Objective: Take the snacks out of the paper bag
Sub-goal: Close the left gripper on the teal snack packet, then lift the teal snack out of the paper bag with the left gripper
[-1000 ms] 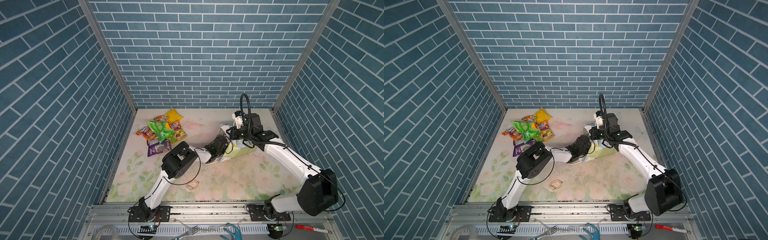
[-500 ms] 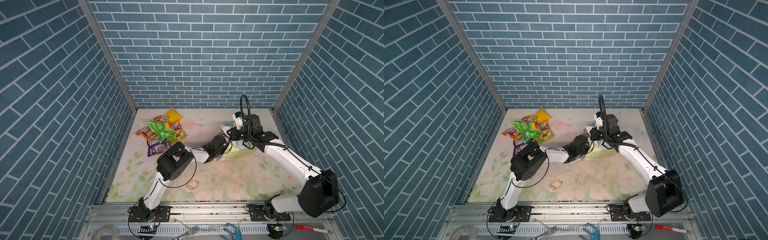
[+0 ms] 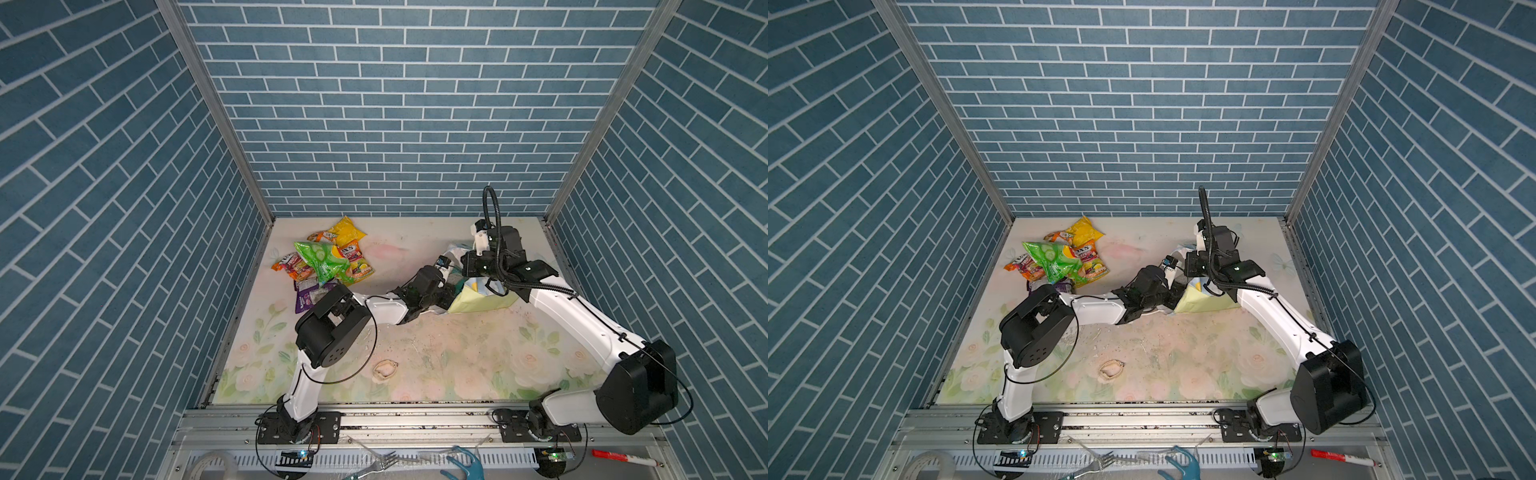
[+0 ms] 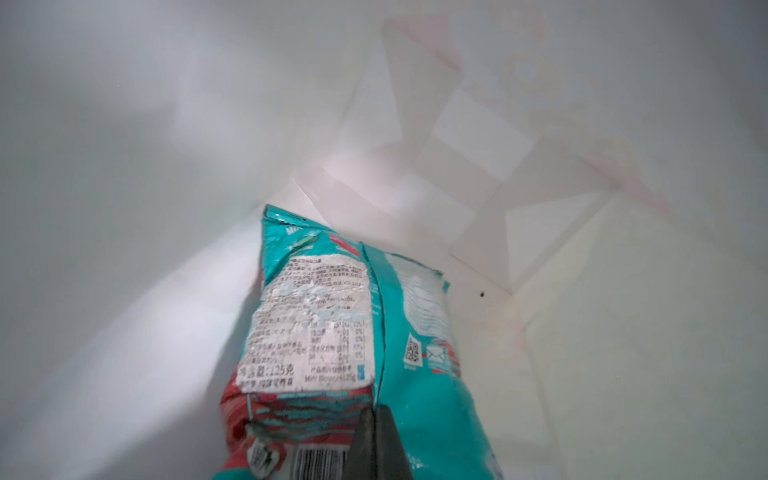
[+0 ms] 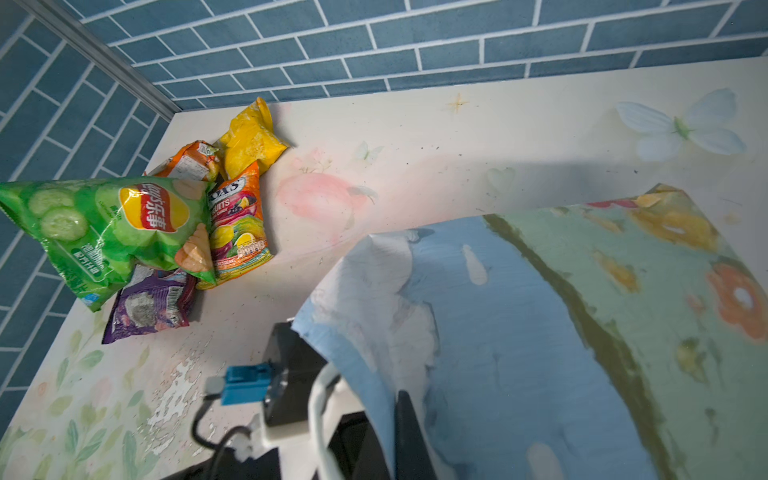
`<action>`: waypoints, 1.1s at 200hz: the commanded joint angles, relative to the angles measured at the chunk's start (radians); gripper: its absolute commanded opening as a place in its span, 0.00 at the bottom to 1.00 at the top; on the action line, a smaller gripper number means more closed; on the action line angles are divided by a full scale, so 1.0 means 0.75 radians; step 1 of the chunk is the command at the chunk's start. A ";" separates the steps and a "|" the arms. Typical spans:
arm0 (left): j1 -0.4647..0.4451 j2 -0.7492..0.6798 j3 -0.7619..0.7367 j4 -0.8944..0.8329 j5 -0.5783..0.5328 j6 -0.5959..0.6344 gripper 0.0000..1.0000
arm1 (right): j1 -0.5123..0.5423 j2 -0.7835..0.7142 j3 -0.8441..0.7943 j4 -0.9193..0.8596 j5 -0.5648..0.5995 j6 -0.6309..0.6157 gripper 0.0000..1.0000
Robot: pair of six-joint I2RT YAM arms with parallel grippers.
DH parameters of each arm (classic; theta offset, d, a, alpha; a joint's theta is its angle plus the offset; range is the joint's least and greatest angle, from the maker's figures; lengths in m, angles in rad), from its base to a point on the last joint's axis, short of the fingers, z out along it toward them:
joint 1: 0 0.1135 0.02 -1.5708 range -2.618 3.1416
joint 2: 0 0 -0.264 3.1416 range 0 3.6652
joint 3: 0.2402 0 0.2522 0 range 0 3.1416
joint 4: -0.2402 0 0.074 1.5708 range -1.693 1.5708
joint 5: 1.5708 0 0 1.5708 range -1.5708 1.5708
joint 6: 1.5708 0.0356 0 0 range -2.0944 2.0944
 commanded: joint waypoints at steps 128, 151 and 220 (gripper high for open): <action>0.067 -0.247 -0.075 -0.047 -0.078 0.015 0.00 | -0.005 -0.028 0.020 -0.078 0.154 -0.112 0.00; 0.074 -0.296 -0.104 -0.045 -0.091 0.016 0.00 | -0.006 -0.035 0.012 -0.077 0.168 -0.147 0.00; 0.088 -0.472 -0.203 -0.085 -0.173 0.080 0.00 | -0.005 -0.031 0.018 -0.019 0.108 -0.334 0.00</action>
